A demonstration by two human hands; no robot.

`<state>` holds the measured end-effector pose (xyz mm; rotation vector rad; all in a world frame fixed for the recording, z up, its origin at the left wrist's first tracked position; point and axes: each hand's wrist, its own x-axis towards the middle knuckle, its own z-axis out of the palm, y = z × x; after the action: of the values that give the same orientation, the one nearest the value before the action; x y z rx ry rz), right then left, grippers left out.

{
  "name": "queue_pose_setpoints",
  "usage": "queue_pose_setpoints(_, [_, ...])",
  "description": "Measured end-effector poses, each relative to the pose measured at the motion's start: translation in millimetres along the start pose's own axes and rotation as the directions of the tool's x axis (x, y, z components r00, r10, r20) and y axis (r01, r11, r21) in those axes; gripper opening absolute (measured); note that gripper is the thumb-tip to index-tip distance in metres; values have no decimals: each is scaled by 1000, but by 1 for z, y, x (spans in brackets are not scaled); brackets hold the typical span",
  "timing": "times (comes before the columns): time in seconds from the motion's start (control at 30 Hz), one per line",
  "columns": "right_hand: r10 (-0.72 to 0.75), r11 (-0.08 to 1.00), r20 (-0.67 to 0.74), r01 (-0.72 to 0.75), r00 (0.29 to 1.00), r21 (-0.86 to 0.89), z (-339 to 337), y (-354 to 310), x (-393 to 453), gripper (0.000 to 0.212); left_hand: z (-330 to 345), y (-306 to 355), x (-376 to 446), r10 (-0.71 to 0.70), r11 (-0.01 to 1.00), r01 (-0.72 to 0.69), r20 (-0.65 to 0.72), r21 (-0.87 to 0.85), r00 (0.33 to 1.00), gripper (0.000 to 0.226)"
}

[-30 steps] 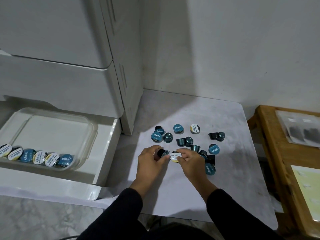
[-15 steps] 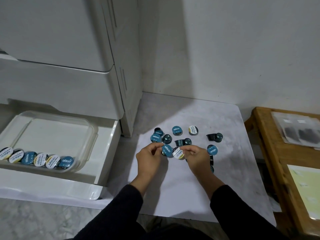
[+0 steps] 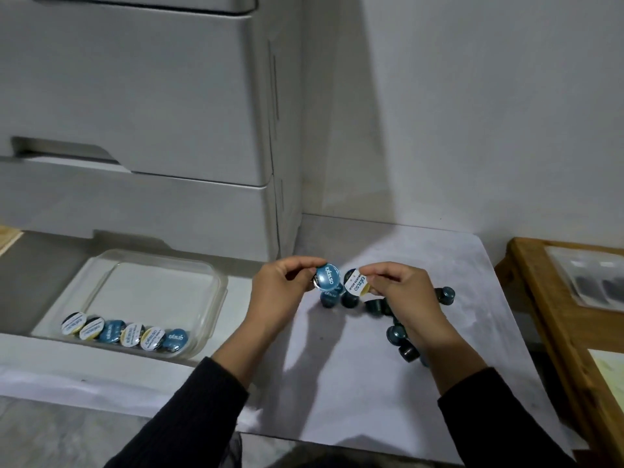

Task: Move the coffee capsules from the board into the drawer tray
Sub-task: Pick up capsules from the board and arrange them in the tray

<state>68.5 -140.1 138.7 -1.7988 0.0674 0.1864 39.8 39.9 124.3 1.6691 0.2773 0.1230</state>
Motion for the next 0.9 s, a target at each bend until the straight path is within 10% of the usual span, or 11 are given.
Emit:
queue_pose_setpoints(0.6, [52,991,299,-12,953,-133,280,-43,-21,31,-338,-55,54,-80,915,-18,224,402,971,24])
queue_pose_setpoints(0.9, [227,951,228,-164,947,-264,365,-28,0,26,-388,-91,101,-176,737,-181,444,651,879,22])
